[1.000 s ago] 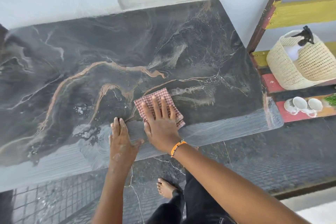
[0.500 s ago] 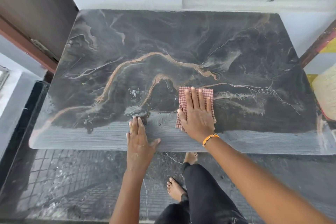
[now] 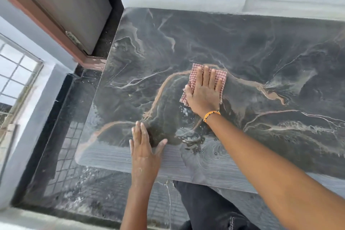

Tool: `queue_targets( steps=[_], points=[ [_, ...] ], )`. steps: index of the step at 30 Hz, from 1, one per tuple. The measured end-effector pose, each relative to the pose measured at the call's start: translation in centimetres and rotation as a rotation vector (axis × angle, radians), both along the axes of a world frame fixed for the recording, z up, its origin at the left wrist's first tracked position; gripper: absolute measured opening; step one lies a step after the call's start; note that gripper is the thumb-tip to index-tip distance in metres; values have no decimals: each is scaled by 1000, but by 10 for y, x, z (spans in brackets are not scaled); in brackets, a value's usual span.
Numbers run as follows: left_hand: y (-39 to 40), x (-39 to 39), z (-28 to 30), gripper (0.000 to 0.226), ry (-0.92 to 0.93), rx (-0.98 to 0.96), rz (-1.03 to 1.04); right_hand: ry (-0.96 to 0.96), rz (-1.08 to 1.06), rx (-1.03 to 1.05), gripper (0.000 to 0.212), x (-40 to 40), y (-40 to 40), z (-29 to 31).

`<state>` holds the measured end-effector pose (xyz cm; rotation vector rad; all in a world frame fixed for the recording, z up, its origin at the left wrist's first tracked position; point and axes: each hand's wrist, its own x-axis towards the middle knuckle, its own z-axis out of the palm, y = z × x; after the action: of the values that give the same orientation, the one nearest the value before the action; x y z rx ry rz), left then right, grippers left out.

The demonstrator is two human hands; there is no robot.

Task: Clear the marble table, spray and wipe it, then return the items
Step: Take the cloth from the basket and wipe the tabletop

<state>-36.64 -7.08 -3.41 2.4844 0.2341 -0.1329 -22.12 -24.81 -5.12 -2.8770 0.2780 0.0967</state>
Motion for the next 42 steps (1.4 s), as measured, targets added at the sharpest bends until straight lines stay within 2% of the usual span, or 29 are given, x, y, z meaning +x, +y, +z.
queue_targets(
  steps=[5, 10, 15, 20, 23, 29, 34, 38, 42],
  points=[
    [40, 23, 0, 78, 40, 3, 69, 29, 220, 8, 71, 63, 88, 5],
    [85, 19, -1, 75, 58, 47, 206, 66, 477, 38, 72, 79, 187, 3],
    [112, 5, 2, 89, 94, 56, 240, 79, 777, -32, 70, 53, 249, 1],
    [125, -3, 0, 109, 132, 139, 86, 27, 945, -77, 68, 34, 228, -3],
    [129, -2, -2, 112, 142, 148, -14, 12, 854, -64, 69, 32, 191, -2],
    [140, 4, -1, 116, 135, 166, -204, 60, 442, -57, 69, 30, 79, 3],
    [156, -3, -10, 122, 83, 134, -296, 106, 146, -67, 72, -17, -3, 6],
    [167, -11, -11, 115, 28, 156, -313, 124, -30, 0, 72, -78, -21, 11],
    [182, -18, -12, 112, 1, 110, -280, 156, -168, -10, 76, -118, 14, 8]
  ],
)
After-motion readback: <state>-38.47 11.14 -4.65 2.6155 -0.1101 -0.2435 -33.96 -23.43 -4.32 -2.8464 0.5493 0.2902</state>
